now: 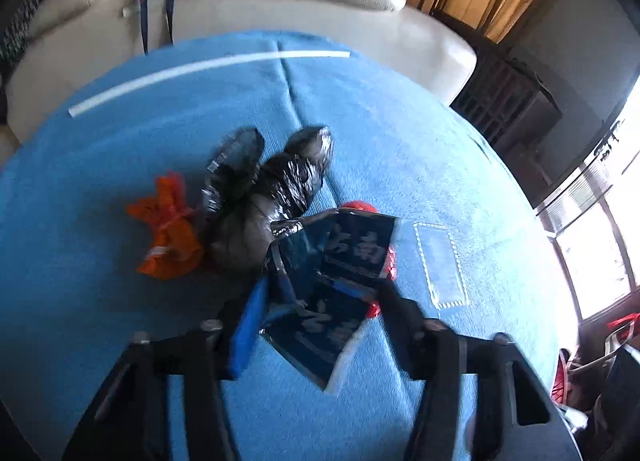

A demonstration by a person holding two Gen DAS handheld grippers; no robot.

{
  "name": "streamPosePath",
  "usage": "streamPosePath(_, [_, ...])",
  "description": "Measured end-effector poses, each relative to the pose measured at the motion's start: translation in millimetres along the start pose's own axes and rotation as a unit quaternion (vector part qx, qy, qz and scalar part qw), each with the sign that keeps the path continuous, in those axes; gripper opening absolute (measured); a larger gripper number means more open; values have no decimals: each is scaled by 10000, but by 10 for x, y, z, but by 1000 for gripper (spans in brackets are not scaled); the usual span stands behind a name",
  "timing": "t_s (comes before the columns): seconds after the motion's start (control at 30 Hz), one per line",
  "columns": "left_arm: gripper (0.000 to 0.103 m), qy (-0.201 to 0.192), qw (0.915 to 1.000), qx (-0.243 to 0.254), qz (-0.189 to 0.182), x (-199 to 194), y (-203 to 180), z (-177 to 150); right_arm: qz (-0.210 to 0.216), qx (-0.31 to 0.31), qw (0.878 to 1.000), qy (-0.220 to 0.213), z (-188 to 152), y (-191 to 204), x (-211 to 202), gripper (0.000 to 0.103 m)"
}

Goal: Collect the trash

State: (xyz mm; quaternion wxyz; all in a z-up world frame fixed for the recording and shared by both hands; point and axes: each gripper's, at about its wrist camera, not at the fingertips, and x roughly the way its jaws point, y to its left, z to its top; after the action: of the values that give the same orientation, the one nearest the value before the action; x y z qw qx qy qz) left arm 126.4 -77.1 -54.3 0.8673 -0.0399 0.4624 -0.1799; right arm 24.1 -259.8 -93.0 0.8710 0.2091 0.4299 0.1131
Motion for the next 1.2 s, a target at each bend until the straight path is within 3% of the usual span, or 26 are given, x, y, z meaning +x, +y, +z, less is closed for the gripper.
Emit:
streamPosePath(0.07, [39, -23, 10000, 63, 42, -98, -32, -42, 16, 12, 10000, -74, -9, -9, -67, 41])
streamPosePath(0.13, [17, 36, 10000, 64, -39, -168, -25, -94, 15, 32, 9999, -125, -14, -15, -99, 41])
streamPosePath(0.23, [14, 115, 9998, 17, -158, -197, 64, -173, 2, 59, 9998, -180, -47, -24, -170, 41])
streamPosePath(0.33, [14, 165, 9996, 65, 233, -234, 171, -299, -51, 44, 9997, -227, -76, -17, -227, 41])
streamPosePath(0.67, [11, 213, 9993, -47, 315, -497, 581, -693, -2, 232, 9993, -308, -135, -104, -365, 41])
streamPosePath(0.7, [12, 191, 9993, -38, 331, -535, 590, -703, 12, 232, 9992, -316, -137, -96, -373, 41])
streamPosePath(0.77, [36, 182, 9988, 2, 464, -573, 562, -692, 24, 185, 9993, -326, -144, -79, -388, 41])
streamPosePath(0.8, [65, 177, 9986, 24, 505, -621, 578, -711, 30, 171, 9993, -328, -152, -77, -395, 41])
streamPosePath(0.83, [78, 156, 9984, 41, 542, -638, 568, -710, 43, 164, 9993, -332, -155, -68, -405, 41])
streamPosePath(1.03, [78, 288, 9970, 108, 716, -688, 612, -792, 82, 185, 9992, -357, -190, -96, -451, 41])
streamPosePath(1.2, [78, 137, 9943, 189, 1040, -598, 601, -614, 158, 234, 9992, -273, -211, -97, -408, 41])
